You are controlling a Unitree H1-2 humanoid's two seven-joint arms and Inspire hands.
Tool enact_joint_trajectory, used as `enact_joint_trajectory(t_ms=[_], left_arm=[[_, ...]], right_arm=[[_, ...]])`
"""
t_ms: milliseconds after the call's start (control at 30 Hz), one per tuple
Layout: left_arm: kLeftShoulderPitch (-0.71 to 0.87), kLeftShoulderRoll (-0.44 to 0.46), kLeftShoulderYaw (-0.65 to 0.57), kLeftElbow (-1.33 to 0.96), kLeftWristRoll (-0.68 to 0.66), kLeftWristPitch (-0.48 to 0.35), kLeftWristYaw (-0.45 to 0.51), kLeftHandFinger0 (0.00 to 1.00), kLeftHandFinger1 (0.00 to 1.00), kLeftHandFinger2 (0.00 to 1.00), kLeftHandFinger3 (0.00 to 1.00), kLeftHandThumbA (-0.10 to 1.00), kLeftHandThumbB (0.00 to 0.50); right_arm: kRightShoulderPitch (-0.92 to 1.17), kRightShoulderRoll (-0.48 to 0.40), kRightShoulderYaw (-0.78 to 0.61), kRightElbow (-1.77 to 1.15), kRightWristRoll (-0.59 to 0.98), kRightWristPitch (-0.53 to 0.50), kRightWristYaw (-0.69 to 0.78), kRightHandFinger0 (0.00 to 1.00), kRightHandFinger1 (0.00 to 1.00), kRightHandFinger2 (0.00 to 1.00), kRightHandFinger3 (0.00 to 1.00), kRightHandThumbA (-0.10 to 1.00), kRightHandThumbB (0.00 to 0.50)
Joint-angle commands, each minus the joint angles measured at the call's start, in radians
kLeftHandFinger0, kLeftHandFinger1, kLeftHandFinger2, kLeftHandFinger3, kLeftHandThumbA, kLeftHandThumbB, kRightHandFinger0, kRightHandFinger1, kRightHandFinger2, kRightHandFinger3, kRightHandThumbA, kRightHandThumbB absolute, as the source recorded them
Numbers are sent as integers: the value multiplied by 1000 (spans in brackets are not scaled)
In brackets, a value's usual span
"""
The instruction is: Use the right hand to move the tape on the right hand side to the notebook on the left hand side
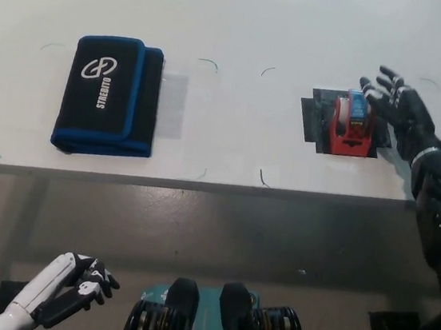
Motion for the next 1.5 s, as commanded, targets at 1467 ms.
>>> enact_joint_trajectory(t_ms=[1467], left_arm=[[-18, 20, 24, -51, -10, -5, -23, 403, 416, 526, 817, 685, 117]], right_arm=[[-104, 174, 16, 238, 47, -237, -38, 1000, 1000, 1000, 1000, 583, 420]])
